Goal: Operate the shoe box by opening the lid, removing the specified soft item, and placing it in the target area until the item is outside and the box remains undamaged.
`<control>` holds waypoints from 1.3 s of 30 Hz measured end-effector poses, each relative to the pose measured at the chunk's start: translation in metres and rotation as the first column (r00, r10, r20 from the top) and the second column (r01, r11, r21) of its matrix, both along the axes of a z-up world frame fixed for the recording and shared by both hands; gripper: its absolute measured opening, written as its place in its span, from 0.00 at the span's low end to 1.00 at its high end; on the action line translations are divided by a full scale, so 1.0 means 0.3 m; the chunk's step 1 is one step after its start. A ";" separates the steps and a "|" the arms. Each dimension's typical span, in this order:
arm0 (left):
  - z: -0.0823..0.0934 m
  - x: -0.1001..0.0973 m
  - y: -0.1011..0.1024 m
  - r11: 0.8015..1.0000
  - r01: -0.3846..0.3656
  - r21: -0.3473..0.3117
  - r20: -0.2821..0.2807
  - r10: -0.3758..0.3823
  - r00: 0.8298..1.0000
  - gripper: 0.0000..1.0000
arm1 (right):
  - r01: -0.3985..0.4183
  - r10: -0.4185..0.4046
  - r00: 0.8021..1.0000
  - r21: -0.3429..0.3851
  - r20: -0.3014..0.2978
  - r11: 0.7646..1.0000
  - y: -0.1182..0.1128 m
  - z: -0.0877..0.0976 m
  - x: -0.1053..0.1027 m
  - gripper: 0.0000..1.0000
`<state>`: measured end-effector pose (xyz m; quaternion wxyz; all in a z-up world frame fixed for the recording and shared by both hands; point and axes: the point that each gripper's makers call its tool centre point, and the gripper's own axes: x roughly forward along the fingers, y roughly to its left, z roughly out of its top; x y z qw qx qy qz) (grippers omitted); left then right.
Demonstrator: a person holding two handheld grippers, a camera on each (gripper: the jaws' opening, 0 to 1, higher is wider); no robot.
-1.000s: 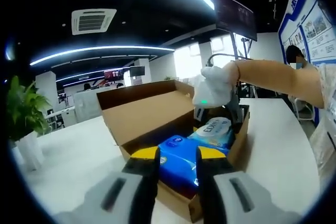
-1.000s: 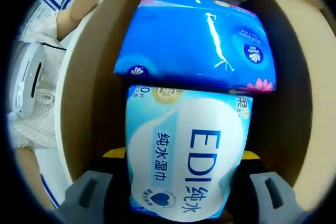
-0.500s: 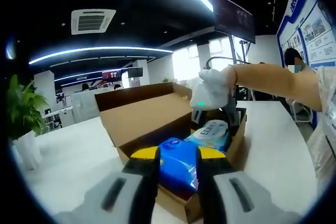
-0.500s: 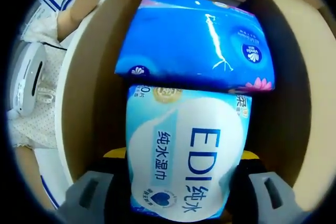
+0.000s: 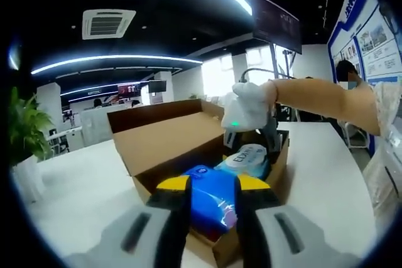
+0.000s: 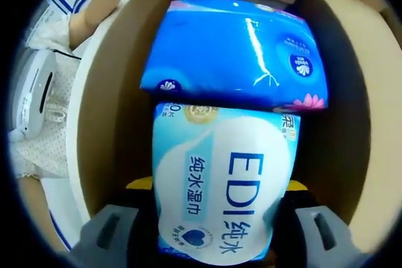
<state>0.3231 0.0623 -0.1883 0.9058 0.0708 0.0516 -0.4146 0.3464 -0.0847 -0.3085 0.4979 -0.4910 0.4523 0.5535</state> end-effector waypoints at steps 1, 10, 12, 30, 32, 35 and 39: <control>0.000 0.001 -0.001 1.000 0.001 -0.003 -0.002 -0.001 1.000 0.27 | 0.000 0.000 1.000 0.001 0.000 1.000 -0.001 0.000 -0.001 0.74; -0.012 0.006 -0.014 1.000 0.007 0.002 -0.019 -0.007 1.000 0.26 | -0.005 0.005 1.000 0.007 0.005 1.000 -0.007 0.007 0.004 0.72; -0.015 0.006 -0.017 1.000 0.007 0.006 -0.021 -0.007 1.000 0.26 | -0.011 0.011 1.000 0.004 0.010 1.000 -0.008 0.010 0.002 0.71; -0.013 0.005 -0.030 1.000 0.014 -0.005 -0.032 -0.014 0.999 0.26 | -0.015 0.014 1.000 0.022 0.022 1.000 0.004 0.042 0.019 0.67; -0.013 0.006 -0.031 1.000 0.015 -0.007 -0.034 -0.015 0.999 0.26 | -0.014 0.013 1.000 0.019 0.027 1.000 0.002 0.053 0.022 0.65; -0.015 0.005 -0.032 1.000 0.016 -0.012 -0.037 -0.016 0.999 0.26 | -0.011 0.010 1.000 0.020 0.028 1.000 0.001 0.055 0.020 0.64; -0.017 0.003 -0.033 1.000 0.017 -0.017 -0.040 -0.017 0.999 0.26 | -0.025 0.025 0.999 0.006 0.037 1.000 -0.001 0.055 0.016 0.64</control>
